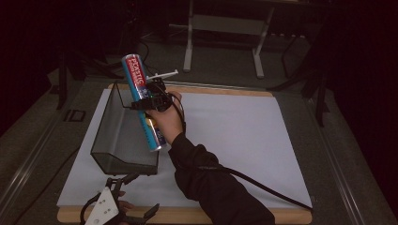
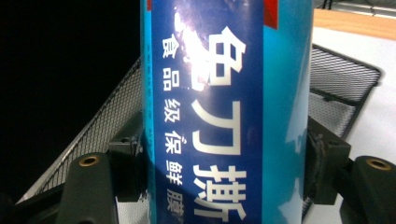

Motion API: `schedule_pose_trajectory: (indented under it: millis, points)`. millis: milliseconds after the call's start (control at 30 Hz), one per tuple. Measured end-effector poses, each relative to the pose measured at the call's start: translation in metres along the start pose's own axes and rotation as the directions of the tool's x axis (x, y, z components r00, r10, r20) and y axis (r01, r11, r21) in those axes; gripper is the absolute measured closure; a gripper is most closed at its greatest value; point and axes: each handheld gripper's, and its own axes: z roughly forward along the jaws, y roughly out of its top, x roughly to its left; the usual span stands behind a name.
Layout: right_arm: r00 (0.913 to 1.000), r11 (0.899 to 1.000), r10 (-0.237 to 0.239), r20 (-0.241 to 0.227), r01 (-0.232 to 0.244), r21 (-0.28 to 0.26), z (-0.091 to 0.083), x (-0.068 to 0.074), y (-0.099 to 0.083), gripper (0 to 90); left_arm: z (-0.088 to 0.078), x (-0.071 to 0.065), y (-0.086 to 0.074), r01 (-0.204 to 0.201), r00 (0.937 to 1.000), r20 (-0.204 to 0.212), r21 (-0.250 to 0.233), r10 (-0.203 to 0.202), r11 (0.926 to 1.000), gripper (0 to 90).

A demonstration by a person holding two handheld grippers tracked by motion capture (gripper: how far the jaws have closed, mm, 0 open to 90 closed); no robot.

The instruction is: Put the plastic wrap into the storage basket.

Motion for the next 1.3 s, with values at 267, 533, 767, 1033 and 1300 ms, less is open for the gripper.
schedule_pose_trajectory:
  millis: [267,533,767,1033,1300]
  points:
    - [0.9996,1.0,0.026,-0.007,-0.026,-0.016,0.027,0.006,-0.003,31.5,0.0,0.002,-0.001,0.003,0.9998,-0.022,0.019,-0.002,0.9998,2.0]
    - [0.9983,0.997,0.058,0.009,-0.058,-0.051,0.048,0.005,-0.02,31.6,0.002,0.001,-0.001,-0.011,0.9999,0.003,0.031,0.011,0.9995,2.0]
    - [0.9951,0.995,0.09,0.039,-0.088,-0.051,0.054,-0.001,-0.031,31.5,0.003,0.001,-0.002,-0.01,0.9999,0.009,0.031,0.009,0.9995,2.0]
    - [0.994,0.996,0.088,0.065,-0.087,-0.032,0.06,0.001,-0.045,31.5,0.002,0.0,-0.001,-0.016,0.9997,0.018,0.026,0.016,0.9995,2.0]
    - [0.987,0.992,0.126,0.1,-0.126,-0.009,0.065,-0.006,-0.056,31.4,0.002,0.0,-0.001,-0.015,0.9996,0.023,0.025,0.015,0.9996,2.0]
